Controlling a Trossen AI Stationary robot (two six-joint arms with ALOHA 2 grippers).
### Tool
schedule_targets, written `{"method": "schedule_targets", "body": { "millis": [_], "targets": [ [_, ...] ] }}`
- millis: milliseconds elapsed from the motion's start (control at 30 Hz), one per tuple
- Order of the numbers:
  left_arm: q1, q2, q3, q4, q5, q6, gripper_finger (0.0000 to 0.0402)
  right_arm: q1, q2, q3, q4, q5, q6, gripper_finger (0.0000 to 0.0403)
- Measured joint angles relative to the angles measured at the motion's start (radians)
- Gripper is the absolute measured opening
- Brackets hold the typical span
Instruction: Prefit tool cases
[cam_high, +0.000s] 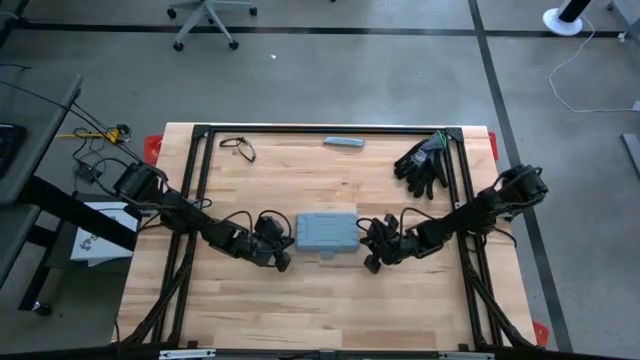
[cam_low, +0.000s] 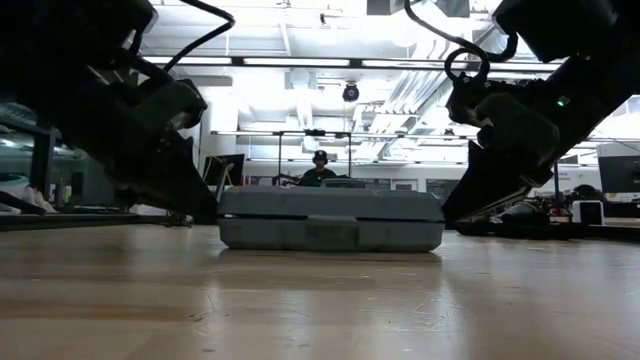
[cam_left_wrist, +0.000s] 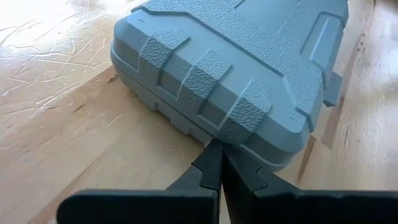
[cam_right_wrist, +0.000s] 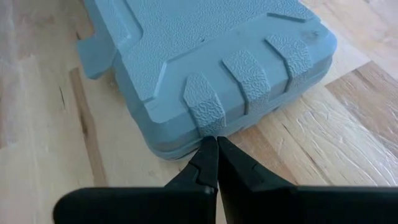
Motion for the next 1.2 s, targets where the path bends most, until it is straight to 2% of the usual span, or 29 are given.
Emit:
{"method": "schedule_targets", "body": {
  "millis": [633, 1200],
  "targets": [
    [0.0, -0.066, 0.0, -0.032, -0.018, 0.043, 0.0, 0.0, -0.047, 0.0, 0.001, 0.013, -0.019, 0.0],
    [0.037, -0.144, 0.0, -0.011, -0.139, 0.134, 0.0, -0.001, -0.108, -0.001, -0.012, 0.083, -0.053, 0.0]
  ]
}}
